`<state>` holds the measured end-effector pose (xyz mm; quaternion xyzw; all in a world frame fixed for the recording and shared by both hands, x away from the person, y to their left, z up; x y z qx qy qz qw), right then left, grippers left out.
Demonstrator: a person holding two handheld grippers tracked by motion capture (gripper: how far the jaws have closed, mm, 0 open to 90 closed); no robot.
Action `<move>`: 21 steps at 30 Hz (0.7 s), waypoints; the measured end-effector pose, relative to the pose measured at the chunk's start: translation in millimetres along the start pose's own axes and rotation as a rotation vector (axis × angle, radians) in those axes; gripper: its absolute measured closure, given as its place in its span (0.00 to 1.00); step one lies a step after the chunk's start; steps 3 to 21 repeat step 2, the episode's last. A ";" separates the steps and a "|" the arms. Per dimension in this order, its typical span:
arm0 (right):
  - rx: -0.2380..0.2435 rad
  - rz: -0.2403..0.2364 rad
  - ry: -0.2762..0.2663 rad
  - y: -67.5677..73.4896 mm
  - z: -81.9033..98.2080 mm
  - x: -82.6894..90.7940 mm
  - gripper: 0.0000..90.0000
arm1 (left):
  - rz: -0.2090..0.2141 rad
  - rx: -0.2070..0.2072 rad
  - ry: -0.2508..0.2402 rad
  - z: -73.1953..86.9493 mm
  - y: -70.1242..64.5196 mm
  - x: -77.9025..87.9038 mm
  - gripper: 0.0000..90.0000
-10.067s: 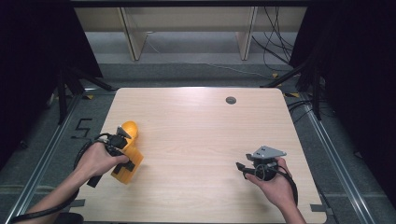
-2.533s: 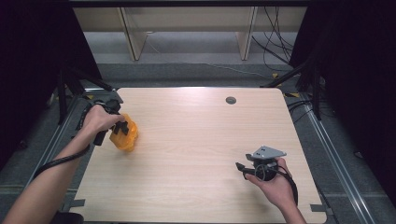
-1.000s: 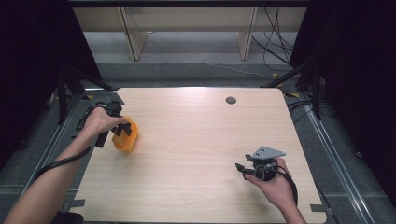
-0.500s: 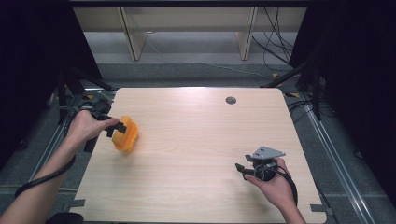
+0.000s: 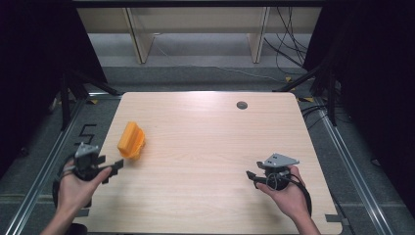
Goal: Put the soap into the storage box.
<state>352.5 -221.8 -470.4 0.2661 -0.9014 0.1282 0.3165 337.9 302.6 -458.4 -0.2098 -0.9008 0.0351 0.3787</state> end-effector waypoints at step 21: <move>0.004 -0.007 0.003 -0.3 -0.6 -0.2 0.51 | 0.041 0.008 0.034 9.0 0.7 -1.7 0.32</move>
Point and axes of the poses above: each handheld gripper's, and its own axes: x roughly backward along the jaws, z roughly out of its underside, y roughly to its left, the point moved 1 cm from there along -x, roughly forward along the jaws, and after that the axes turned 6 degrees about z, right-handed, at the moved point
